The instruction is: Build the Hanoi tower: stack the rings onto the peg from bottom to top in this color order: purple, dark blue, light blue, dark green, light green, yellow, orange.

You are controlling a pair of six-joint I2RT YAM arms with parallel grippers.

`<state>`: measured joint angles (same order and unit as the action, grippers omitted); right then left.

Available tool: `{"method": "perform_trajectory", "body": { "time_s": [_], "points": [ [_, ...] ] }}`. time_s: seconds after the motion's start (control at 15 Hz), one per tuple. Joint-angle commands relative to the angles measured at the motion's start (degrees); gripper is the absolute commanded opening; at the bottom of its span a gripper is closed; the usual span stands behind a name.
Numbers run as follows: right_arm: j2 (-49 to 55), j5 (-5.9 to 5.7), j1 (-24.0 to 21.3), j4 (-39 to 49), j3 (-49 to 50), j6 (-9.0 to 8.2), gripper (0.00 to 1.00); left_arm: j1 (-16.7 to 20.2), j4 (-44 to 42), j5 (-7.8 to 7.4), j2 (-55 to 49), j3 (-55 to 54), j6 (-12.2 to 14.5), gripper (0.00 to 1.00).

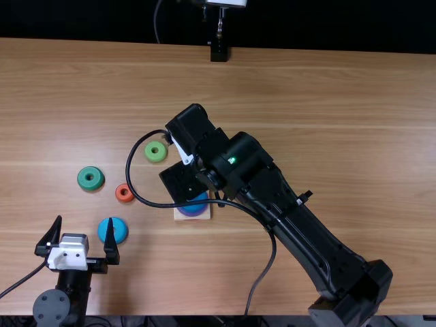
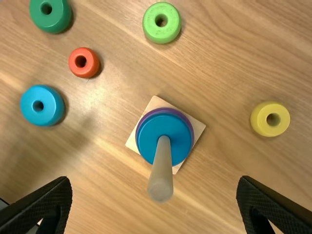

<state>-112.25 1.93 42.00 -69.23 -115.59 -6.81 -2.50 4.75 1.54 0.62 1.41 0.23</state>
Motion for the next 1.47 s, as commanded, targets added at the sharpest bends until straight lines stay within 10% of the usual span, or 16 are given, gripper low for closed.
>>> {"method": "perform_trajectory", "body": {
  "time_s": [0.0,0.53,0.8,0.87,1.4],
  "points": [
    [-0.52,-0.04,0.28,1.35,-1.3,-0.36,1.0,0.66,0.94,0.57,-0.62,-1.41,0.72,1.0],
    [14.6,-0.88,-10.97,32.47,13.37,-0.15,1.0,0.66,0.94,0.46,-0.62,-1.41,0.72,1.0],
    [30.68,-12.06,-16.77,52.51,30.34,0.59,1.0,0.66,0.94,0.46,-0.62,-1.41,0.72,1.0],
    [36.05,-13.11,-18.97,56.51,35.79,0.59,1.0,0.66,0.94,0.46,-0.62,-1.41,0.72,1.0],
    [78.5,-12.59,-37.25,68.64,84.92,1.22,1.0,0.66,0.94,0.46,-0.62,-1.41,0.72,1.0]
  ]
}}
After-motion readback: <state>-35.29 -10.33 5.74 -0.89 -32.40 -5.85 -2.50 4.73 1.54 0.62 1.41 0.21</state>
